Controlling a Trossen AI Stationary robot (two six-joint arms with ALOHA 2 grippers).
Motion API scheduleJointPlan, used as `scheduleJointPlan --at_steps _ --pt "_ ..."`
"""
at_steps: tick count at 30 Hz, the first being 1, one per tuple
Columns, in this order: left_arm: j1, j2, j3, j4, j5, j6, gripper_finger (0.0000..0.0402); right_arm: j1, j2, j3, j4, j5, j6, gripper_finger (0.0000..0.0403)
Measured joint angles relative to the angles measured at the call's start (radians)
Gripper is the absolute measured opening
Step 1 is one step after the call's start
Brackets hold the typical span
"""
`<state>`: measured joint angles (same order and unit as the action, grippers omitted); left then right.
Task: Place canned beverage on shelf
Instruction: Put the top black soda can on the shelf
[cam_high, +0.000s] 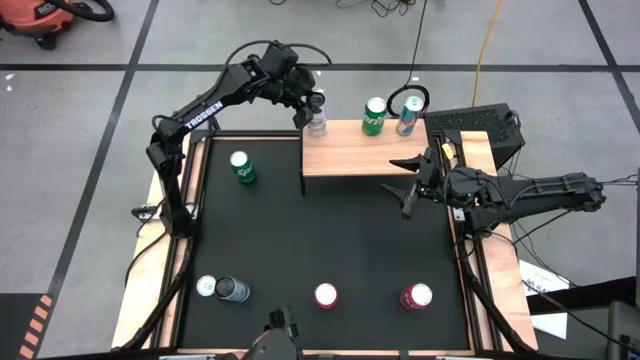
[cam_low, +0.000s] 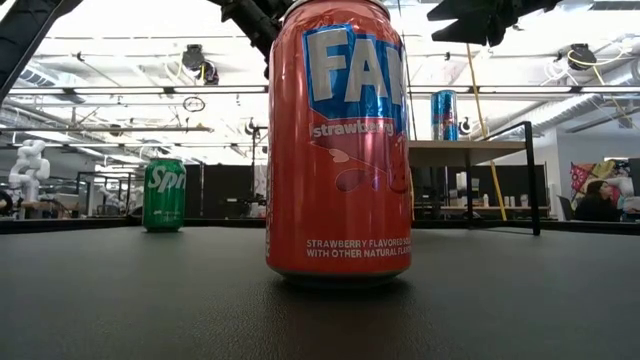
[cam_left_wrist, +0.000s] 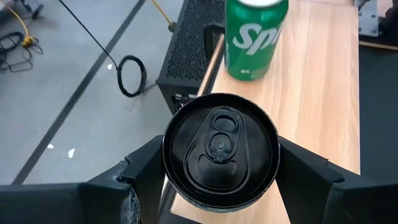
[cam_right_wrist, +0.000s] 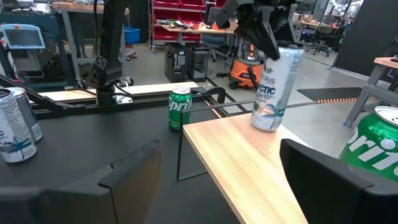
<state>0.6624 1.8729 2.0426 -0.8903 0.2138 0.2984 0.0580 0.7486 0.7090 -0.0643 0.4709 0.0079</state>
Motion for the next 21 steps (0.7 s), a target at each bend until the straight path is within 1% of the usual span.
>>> scheduleJointPlan --at_steps 15,18,21 --pt "0.007 0.011 0.000 0.027 -0.033 -0.002 0.0244 0.000 0.000 0.000 0.000 0.000 0.007 0.0313" --pt "0.008 0.014 0.000 0.036 -0.044 -0.003 0.0262 0.000 0.000 0.000 -0.001 0.000 0.007 0.0313" --pt "0.008 0.017 0.000 0.051 -0.046 -0.004 0.0294 0.000 0.000 0.000 -0.004 0.000 0.007 0.0313"
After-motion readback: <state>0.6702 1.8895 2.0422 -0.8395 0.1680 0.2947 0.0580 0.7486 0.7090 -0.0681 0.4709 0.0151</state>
